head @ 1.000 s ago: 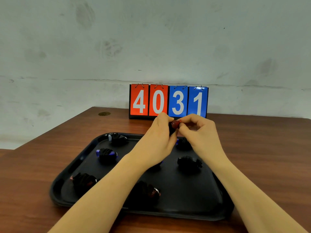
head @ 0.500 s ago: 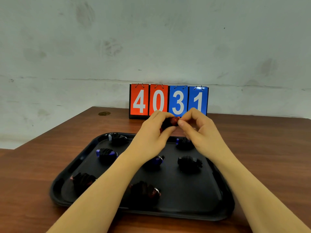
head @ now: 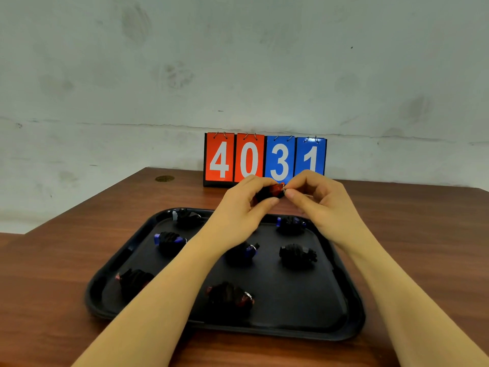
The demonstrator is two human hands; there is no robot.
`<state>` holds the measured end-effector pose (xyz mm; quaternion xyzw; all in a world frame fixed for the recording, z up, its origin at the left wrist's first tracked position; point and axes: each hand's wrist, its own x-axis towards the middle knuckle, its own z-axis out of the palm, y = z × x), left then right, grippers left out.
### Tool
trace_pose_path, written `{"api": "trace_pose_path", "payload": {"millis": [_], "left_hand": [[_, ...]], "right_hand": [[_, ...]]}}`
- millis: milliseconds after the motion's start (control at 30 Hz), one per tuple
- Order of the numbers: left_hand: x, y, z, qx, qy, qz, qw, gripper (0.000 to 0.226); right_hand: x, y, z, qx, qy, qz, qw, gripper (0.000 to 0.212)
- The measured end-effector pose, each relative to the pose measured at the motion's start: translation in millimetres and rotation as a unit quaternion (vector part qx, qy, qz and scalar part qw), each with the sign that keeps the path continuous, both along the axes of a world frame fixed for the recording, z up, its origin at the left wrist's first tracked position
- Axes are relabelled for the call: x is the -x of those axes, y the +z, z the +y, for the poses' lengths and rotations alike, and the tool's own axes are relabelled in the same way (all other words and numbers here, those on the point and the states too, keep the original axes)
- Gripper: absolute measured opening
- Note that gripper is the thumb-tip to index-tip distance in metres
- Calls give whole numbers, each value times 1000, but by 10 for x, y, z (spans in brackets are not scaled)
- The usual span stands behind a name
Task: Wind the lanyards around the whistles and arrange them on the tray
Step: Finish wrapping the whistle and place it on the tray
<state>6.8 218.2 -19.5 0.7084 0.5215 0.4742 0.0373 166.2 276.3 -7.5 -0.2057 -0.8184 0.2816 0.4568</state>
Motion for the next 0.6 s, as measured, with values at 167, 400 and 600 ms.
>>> {"api": "trace_pose_path", "payload": {"millis": [167,400,600], "left_hand": [[-13,55,-12,-10,4,17,1000,29],[-18,309,-87,-2,58,99,993,33],[-158,390,-408,21,75,113,991,31]], "right_hand": [[14,37,-31,45,-8,41,998,10],[46,102,-32,45,-74,-2,996,9],[-71,188,-350,34,-92,-56,994,12]]}}
